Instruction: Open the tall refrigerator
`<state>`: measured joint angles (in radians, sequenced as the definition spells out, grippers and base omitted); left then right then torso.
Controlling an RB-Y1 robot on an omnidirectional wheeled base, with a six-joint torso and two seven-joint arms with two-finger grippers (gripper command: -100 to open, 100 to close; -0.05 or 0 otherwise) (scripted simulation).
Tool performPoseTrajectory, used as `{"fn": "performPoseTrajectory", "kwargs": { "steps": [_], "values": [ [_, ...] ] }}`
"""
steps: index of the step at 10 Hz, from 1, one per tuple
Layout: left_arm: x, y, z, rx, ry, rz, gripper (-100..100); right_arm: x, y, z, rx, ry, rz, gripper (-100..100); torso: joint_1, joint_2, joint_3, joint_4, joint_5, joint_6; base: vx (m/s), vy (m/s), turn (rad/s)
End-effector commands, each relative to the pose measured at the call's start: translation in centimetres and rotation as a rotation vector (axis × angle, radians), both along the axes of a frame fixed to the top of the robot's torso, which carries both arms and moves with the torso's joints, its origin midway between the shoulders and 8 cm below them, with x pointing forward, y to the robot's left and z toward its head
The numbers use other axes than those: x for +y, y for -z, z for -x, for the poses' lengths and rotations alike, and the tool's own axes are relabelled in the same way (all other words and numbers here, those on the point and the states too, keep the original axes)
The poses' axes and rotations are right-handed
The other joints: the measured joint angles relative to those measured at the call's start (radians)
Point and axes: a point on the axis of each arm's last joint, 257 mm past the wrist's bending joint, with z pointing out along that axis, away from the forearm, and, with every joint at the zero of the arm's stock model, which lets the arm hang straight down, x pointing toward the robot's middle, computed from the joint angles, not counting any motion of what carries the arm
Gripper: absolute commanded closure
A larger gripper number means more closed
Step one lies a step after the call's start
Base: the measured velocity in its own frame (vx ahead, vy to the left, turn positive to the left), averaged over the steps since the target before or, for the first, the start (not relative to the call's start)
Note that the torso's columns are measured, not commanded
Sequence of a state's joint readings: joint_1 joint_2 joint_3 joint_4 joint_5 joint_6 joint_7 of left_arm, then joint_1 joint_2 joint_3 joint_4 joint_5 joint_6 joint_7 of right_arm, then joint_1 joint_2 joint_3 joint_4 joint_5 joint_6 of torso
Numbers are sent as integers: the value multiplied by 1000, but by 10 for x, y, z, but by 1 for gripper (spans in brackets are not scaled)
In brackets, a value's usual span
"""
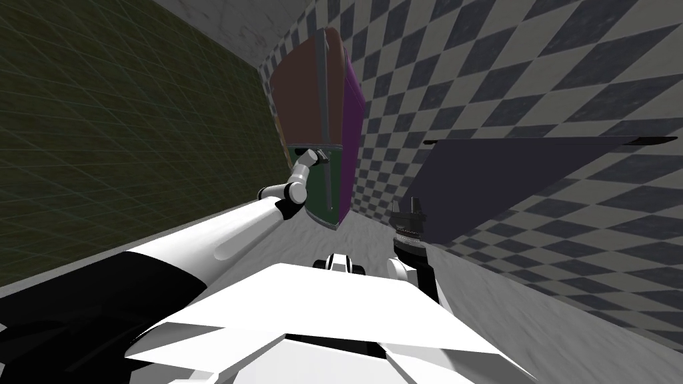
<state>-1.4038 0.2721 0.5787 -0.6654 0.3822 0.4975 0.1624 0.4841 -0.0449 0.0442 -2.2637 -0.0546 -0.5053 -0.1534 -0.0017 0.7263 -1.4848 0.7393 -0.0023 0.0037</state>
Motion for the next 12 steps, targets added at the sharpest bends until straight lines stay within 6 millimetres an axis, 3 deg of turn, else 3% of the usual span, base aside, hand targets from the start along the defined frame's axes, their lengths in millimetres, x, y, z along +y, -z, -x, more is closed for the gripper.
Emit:
{"fn": "performPoseTrajectory", "kwargs": {
  "steps": [1, 2, 3, 4, 12],
  "values": [
    [-2, -14, 4, -20, 15, 19, -100, 0, 0, 0, 0, 0, 0, 0, -1, 0, 0, 0, 0, 0, 33, -42, 77],
    [-6, -14, 4, -19, 18, 2, -100, 0, 0, 0, 0, 0, 0, 0, -1, 0, 0, 0, 0, -1, 40, -42, 53],
    [-6, 1, 3, 6, 21, 4, -100, 0, 0, 0, 0, 0, 0, 0, -2, -1, -1, 0, -1, 1, 3, -14, 36],
    [-1, -15, 3, -24, 5, 3, 100, 0, 0, 0, 0, 0, 0, 0, -1, 0, 0, -3, 0, 1, -27, 16, -87],
    [10, -16, -1, -31, -36, 3, 100, 0, 0, 0, 0, 0, 0, 0, 4, 3, 2, 5, 1, -4, -27, 26, -43]
  ]
}}
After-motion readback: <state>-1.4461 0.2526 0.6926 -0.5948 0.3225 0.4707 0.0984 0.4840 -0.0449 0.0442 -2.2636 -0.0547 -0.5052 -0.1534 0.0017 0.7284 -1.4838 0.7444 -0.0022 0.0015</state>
